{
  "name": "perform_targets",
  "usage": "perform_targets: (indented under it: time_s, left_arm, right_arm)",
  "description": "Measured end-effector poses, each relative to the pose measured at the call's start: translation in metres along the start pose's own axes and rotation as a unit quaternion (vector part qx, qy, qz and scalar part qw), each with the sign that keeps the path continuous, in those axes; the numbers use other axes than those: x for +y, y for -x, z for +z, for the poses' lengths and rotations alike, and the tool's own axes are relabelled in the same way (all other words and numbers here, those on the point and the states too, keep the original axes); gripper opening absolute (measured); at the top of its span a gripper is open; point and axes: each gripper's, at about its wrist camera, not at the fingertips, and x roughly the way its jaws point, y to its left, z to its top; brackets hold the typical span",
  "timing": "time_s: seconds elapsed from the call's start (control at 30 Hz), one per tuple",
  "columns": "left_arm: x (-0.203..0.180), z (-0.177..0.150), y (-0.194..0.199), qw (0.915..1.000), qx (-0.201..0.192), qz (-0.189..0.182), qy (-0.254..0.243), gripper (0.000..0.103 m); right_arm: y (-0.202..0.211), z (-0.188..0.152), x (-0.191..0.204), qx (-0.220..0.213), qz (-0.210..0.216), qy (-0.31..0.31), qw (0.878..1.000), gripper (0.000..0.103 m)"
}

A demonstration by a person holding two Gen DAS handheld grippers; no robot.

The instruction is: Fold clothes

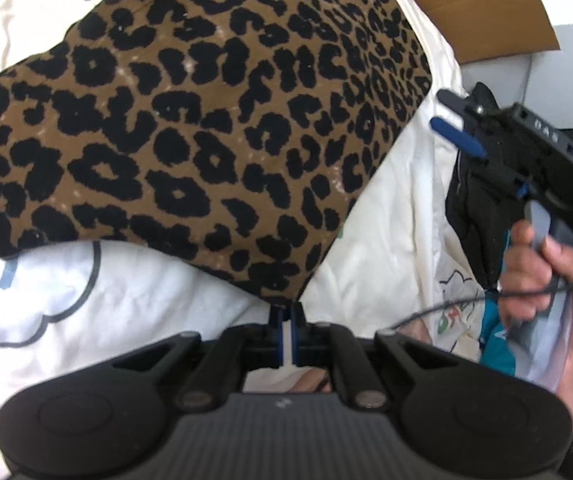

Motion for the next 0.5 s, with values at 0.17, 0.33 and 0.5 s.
perform_targets:
  time_s: [0.17,0.33,0.5]
  left_arm:
    - [-0.002,0.004,0.002,1.0000,0.000,-0.007,-0.001,0.003]
    - [-0.003,0.007,0.008,0.9998,0.006,-0.018,-0.007,0.003]
    - [-0.002,0.010,0.011,0.9996,0.008,-0.028,-0.005,0.003]
  right_arm:
    - [-0.003,-0.029,-0.005,0.031,0.021,-0.027,0.999,0.033]
    - [-0.007,-0.047,-0.014,0.039,0.047,-0.073,0.995,0.043]
    - [-0.011,-0.065,-0.024,0.048,0.073,-0.118,0.989,0.050]
